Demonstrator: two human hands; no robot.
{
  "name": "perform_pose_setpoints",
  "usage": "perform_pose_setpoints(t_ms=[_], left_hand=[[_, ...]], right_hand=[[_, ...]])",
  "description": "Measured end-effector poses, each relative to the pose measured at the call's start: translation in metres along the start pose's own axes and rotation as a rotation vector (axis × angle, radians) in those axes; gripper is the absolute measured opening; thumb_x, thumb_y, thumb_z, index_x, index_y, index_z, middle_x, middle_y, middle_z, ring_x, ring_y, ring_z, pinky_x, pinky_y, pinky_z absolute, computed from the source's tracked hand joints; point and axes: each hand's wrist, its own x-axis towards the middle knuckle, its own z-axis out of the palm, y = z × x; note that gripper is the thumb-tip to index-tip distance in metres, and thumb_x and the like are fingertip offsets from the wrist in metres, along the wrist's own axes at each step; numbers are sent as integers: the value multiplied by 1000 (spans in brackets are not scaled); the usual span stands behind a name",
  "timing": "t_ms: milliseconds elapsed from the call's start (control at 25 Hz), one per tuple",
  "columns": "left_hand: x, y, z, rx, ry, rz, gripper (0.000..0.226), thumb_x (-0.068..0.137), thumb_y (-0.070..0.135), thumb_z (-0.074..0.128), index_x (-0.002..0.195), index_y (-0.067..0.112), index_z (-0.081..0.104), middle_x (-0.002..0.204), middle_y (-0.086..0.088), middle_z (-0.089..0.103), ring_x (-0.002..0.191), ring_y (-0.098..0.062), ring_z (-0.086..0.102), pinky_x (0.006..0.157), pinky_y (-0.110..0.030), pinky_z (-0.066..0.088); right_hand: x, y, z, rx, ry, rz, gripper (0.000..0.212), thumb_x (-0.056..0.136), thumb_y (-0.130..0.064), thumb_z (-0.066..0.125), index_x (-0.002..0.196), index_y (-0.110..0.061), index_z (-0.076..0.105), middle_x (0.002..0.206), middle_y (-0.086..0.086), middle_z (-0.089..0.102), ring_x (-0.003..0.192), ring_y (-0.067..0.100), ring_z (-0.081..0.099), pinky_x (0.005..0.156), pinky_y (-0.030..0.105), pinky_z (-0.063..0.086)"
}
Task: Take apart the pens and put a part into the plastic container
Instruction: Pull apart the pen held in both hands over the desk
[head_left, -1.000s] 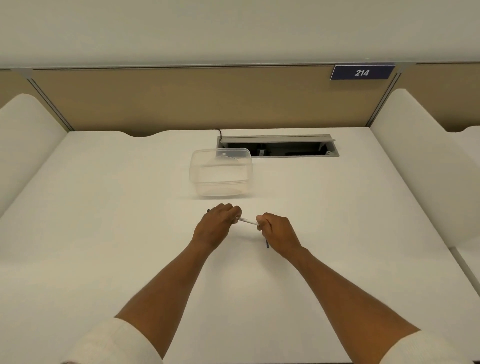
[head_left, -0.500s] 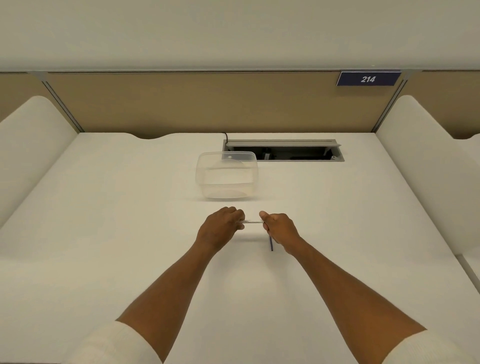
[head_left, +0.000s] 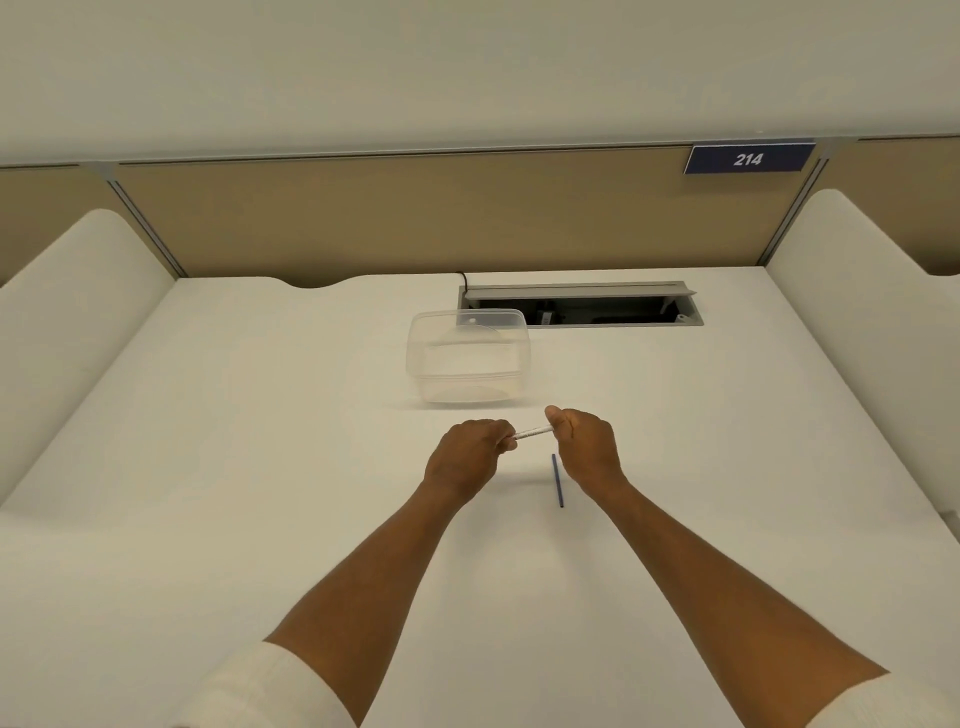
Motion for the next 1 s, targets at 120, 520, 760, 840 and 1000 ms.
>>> perform_pose_setpoints(t_ms=[120, 520, 760, 840, 1000], left_hand=[[-2, -4, 1, -18, -46, 2, 28, 84, 0, 46, 92, 21, 63, 81, 7, 66, 76, -21, 60, 65, -35, 51], [-5, -14, -4, 92, -3, 70, 12, 96, 23, 53, 94, 21, 64, 84, 4, 66, 74, -23, 57, 60, -31, 42], [-8, -14, -3, 107, 10, 64, 11, 96, 26, 55, 92, 21, 64, 79, 2, 63, 69, -22, 52, 57, -31, 39], [-9, -16, -4, 108, 4, 64, 11, 96, 26, 54, 92, 21, 64, 80, 3, 64, 70, -23, 54, 58, -32, 41], [-11, -18, -7, 107, 23, 66, 11, 96, 25, 55, 92, 21, 64, 79, 4, 63, 71, -23, 55, 58, -33, 43]], right_hand=[[2, -2, -5, -1, -14, -44, 53, 102, -41, 42, 58, -14, 33, 51, -2, 35, 52, 18, 32, 53, 34, 28], [-2, -7, -23, 165, -330, 124, 53, 97, -50, 49, 68, -8, 65, 61, 1, 63, 52, 12, 53, 59, 25, 43], [-6, -5, -23, 184, -345, 94, 33, 93, -33, 63, 78, -4, 65, 61, -7, 59, 55, 9, 51, 60, 25, 41], [-8, -4, -23, 253, -339, 109, 29, 90, -31, 67, 83, -3, 65, 62, -6, 59, 57, 11, 51, 55, 23, 41], [-10, -8, -25, 278, -398, 186, 44, 94, -47, 57, 76, -8, 68, 66, 0, 64, 54, 13, 53, 46, 21, 39]])
